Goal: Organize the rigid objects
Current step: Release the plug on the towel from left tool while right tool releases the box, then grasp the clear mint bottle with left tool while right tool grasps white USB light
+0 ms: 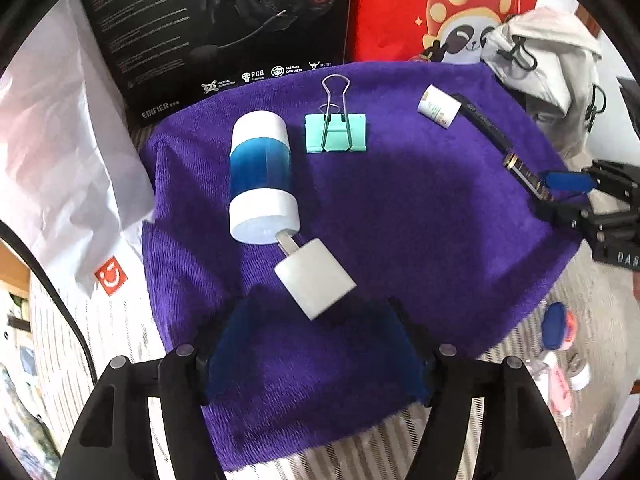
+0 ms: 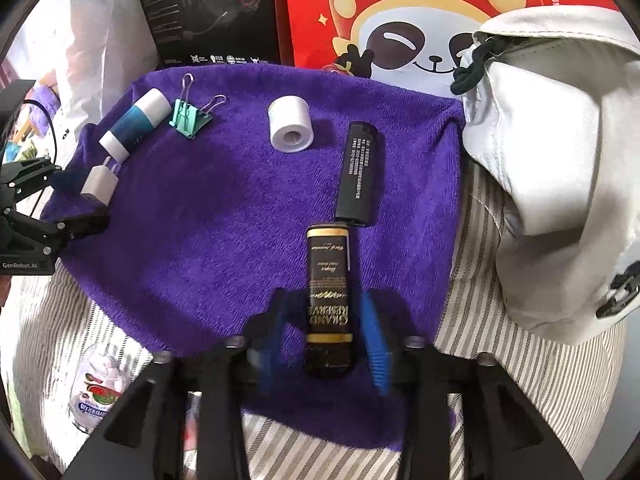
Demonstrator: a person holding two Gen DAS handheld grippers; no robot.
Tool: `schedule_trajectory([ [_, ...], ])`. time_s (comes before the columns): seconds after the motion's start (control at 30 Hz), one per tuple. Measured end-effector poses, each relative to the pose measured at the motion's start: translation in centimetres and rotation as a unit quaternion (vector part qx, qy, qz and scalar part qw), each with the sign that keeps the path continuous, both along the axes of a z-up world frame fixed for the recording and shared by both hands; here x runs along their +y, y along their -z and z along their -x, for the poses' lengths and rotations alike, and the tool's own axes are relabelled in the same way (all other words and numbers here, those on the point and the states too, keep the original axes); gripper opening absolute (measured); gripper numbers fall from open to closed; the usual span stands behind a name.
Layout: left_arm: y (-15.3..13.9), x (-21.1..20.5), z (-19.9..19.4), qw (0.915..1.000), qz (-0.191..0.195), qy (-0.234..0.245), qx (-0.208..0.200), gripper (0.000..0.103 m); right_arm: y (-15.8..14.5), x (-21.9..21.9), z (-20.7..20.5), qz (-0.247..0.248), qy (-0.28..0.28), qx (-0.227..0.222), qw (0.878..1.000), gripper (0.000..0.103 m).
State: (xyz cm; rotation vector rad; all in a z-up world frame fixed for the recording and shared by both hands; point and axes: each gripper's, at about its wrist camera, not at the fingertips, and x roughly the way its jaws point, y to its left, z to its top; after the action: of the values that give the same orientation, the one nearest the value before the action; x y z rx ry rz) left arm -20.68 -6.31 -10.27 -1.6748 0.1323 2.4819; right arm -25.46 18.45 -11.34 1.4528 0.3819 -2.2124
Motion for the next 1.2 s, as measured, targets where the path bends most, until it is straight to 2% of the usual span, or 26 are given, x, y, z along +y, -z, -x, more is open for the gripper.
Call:
schedule_trajectory([
  [0.1, -1.0, -0.1, -1.0, 0.9998, 0.004, -0.009, 0.015, 0.072, -0.8, 0.1, -1.0, 0.000, -0.003, 0.014, 1.000, 0.052],
  [0.2, -2.5, -0.1, -2.4, 0.9990, 0.007, -0.020, 0.039, 0.082, -2.1, 0.6, -1.9, 0.008, 0.010, 0.028, 1.000, 0.070],
  [0.3, -4.3, 0.2, -4.2, 0.9980, -0.015, -0.022, 0.057, 0.092, -3.6, 1.2, -3.3, 0.017, 0.029, 0.040, 0.999, 0.077],
  [0.37, -5.1, 0.7, -5.6, 0.9972, -0.041, -0.015, 0.061, 0.101, -4.5, 1.8, -4.0, 0.027, 0.039, 0.043, 0.998, 0.089],
  [0.43, -5.6, 1.6, -6.4, 0.9965, -0.055, -0.011, 0.062, 0.102, -5.3, 2.7, -5.6, 0.034, 0.054, 0.048, 0.997, 0.101],
  [0.57, -4.2, 5.3, -8.8, 0.9966, -0.065, -0.008, 0.051, 0.102, -5.9, 3.9, -7.7, 0.048, 0.077, 0.038, 0.995, 0.103],
  [0.73, -1.6, 6.6, -11.5, 0.9968, -0.073, -0.020, 0.026, 0.102, -5.6, 6.0, -11.2, 0.063, 0.117, 0.025, 0.991, 0.103],
  [1.03, 1.1, 10.3, -12.5, 0.9984, -0.049, 0.001, 0.029, 0.102, -3.8, 9.3, -16.6, 0.065, 0.156, 0.007, 0.986, 0.103],
  [1.2, 2.3, 11.3, -11.9, 0.9983, -0.035, -0.025, 0.038, 0.100, -2.7, 10.5, -18.5, 0.067, 0.166, -0.004, 0.984, 0.103],
])
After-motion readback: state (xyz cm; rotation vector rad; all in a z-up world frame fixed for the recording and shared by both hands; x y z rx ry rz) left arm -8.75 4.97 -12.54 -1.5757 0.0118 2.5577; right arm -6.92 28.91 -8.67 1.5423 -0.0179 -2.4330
